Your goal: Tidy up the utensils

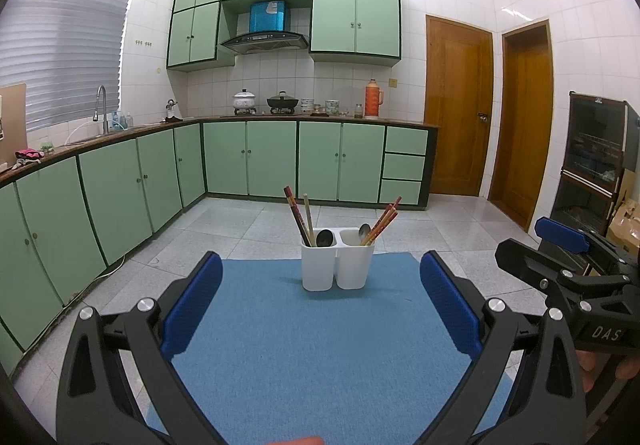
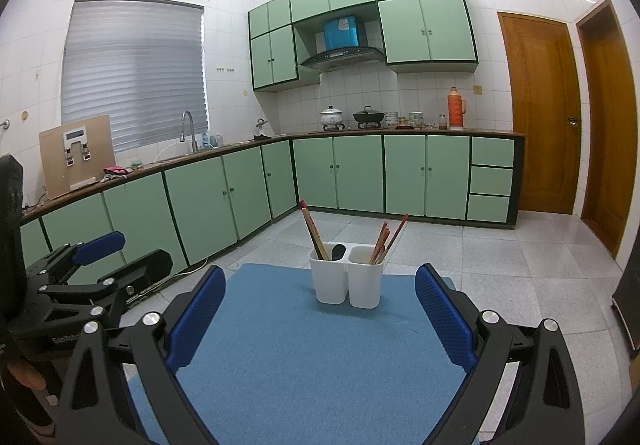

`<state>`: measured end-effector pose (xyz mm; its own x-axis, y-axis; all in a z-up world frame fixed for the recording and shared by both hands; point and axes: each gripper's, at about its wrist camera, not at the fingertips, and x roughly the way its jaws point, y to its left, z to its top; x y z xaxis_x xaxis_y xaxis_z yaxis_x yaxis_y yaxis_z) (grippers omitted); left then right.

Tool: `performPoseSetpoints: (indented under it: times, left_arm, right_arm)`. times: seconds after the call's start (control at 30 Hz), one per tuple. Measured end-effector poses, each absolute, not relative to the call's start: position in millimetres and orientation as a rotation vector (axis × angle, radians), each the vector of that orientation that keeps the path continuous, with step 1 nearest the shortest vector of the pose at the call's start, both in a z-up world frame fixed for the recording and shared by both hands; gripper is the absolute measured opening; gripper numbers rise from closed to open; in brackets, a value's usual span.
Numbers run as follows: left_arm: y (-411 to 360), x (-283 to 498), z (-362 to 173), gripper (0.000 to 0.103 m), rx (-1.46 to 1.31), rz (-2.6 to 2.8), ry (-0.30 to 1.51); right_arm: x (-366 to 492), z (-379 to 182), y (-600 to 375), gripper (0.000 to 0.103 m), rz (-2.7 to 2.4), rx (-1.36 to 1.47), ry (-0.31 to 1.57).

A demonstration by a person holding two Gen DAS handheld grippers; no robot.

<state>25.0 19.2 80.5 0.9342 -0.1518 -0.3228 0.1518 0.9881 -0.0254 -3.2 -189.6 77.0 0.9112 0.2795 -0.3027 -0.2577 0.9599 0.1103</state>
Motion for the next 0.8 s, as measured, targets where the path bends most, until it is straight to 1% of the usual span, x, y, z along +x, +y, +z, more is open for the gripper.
performPoseSetpoints:
  times: [0.8]
  left_arm:
    - [24.7,25.7,82.2,0.096,-0.003,-0.153,0.331]
  right_arm:
    - [-3.2,78.3,-184.6,0.094,0.280,0.067,0.324]
